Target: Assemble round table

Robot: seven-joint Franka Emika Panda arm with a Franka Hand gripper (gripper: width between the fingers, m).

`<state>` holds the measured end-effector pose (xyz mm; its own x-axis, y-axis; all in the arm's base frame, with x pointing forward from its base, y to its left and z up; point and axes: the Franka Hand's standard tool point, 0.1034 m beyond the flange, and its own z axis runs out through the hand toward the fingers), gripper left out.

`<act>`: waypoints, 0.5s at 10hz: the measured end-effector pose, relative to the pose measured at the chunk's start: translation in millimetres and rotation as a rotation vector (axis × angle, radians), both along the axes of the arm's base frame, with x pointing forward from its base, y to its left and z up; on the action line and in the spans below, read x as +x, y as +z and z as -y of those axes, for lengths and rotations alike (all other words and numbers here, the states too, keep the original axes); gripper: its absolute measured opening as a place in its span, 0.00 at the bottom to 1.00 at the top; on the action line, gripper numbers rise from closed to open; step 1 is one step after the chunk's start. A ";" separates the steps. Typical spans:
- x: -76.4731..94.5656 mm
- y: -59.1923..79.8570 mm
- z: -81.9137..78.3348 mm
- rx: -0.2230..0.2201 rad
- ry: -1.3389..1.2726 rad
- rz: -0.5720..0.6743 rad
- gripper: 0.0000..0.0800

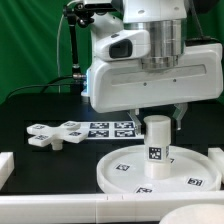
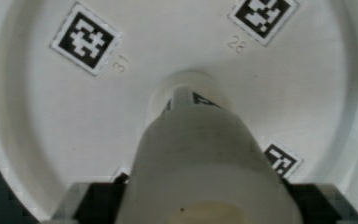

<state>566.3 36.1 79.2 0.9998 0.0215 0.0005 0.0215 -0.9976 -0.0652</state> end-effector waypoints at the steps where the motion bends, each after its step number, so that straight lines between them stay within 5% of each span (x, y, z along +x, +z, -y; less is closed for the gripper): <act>1: 0.0 -0.1 0.8 0.008 -0.131 -0.009 0.51; 5: -2.0 -1.7 -2.1 0.004 -0.607 -0.034 0.51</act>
Offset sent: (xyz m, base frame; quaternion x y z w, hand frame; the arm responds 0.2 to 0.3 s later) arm -0.0113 0.0022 -0.0056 -0.0035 -0.0076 0.2566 0.9665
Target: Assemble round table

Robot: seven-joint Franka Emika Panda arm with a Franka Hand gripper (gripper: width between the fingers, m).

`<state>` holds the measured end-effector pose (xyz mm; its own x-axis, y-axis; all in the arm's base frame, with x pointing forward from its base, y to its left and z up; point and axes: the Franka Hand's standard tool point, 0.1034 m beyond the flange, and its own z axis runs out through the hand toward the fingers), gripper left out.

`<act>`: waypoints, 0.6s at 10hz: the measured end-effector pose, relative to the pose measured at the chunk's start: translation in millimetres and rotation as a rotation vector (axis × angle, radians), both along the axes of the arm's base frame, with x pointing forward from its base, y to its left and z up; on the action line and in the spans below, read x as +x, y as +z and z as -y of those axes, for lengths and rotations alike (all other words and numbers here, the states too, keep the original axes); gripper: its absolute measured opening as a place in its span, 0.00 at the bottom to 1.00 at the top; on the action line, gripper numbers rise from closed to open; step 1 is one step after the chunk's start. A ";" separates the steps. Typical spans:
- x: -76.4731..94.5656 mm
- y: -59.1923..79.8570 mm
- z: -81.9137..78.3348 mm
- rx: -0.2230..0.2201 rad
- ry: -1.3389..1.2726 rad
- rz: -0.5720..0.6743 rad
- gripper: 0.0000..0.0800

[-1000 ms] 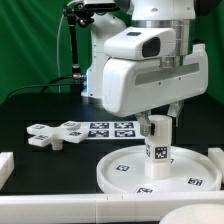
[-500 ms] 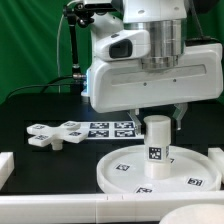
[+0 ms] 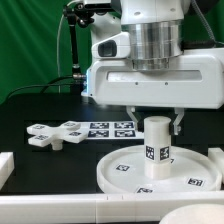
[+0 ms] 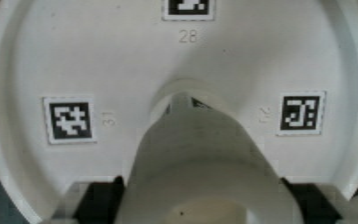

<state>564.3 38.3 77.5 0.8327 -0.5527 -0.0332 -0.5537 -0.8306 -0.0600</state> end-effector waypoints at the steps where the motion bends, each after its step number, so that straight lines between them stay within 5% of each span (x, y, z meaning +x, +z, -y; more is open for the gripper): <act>1: -1.1 -0.3 -2.2 -0.008 -0.091 -0.016 0.51; 6: -0.3 -0.8 -2.0 0.019 -0.495 -0.032 0.51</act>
Offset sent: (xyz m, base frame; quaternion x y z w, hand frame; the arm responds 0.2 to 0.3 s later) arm -0.0027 -0.0130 -0.0030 -0.0374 0.0454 0.2355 0.9701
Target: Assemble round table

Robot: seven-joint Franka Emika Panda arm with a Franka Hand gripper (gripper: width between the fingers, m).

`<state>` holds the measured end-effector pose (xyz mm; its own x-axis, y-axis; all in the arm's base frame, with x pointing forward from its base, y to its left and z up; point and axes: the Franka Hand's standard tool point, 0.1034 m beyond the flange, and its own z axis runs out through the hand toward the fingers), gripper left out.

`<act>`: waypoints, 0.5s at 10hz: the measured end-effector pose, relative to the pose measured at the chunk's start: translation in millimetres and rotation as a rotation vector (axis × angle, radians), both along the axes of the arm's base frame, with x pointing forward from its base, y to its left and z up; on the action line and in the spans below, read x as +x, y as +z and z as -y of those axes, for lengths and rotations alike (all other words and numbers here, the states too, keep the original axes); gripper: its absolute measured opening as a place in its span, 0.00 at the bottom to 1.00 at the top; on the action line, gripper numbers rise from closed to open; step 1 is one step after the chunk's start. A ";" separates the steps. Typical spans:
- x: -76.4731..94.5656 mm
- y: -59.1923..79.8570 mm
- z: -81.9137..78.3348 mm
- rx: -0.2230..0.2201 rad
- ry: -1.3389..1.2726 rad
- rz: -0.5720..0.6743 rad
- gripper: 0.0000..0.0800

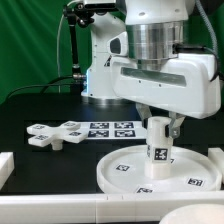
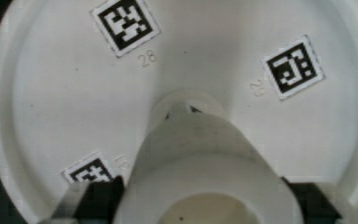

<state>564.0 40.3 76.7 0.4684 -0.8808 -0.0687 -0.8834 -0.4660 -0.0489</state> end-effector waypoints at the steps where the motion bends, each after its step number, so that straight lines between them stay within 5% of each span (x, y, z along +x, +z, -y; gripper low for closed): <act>1: -0.6 -0.4 0.2 0.016 -0.108 0.002 0.51; 5: 0.3 -0.4 -0.2 0.033 -0.223 -0.012 0.52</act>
Offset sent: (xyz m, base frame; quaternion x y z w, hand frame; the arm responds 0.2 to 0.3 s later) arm 0.0015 -0.0099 -0.0016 -0.0325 -0.0097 0.0517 0.9981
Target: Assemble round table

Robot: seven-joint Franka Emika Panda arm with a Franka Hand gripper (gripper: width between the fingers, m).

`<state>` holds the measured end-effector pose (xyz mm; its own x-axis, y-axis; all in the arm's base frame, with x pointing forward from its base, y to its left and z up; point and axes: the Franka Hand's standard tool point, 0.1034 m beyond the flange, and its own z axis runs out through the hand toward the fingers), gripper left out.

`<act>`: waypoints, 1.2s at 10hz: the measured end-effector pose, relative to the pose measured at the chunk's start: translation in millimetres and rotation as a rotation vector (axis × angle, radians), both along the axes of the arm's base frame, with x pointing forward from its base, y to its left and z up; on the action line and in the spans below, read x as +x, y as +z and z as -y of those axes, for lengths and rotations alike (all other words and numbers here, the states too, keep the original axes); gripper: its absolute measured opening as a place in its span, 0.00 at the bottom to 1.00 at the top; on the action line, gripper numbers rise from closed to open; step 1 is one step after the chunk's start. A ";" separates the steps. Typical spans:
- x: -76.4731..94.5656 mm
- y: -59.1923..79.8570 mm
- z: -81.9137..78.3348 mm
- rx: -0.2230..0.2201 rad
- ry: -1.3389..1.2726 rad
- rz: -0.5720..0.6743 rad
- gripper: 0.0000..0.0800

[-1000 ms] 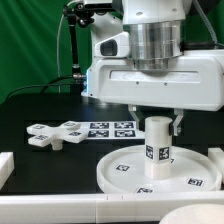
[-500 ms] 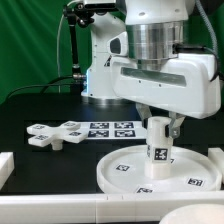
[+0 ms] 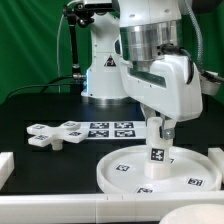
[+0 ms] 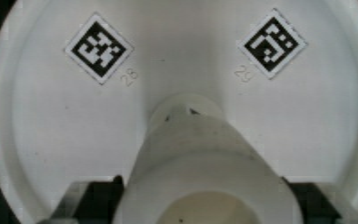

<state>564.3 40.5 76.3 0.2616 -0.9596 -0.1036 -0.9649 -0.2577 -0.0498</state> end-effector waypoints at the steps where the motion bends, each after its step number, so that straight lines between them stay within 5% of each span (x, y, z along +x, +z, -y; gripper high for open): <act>1: -0.3 -0.6 -0.5 0.000 0.021 0.001 0.52; 2: -0.3 -0.6 -0.5 -0.001 0.058 0.006 0.75; 3: 0.9 0.2 2.4 -0.003 0.135 0.017 0.79; 12: 4.7 3.6 2.7 -0.019 1.101 0.099 0.81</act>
Offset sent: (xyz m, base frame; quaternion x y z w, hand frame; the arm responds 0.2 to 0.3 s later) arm 0.0083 -0.0075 0.0081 -0.0278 -0.0262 -0.2733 0.9612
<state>569.0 37.8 79.9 0.9799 -0.1984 -0.0229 -0.1997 -0.9747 -0.1007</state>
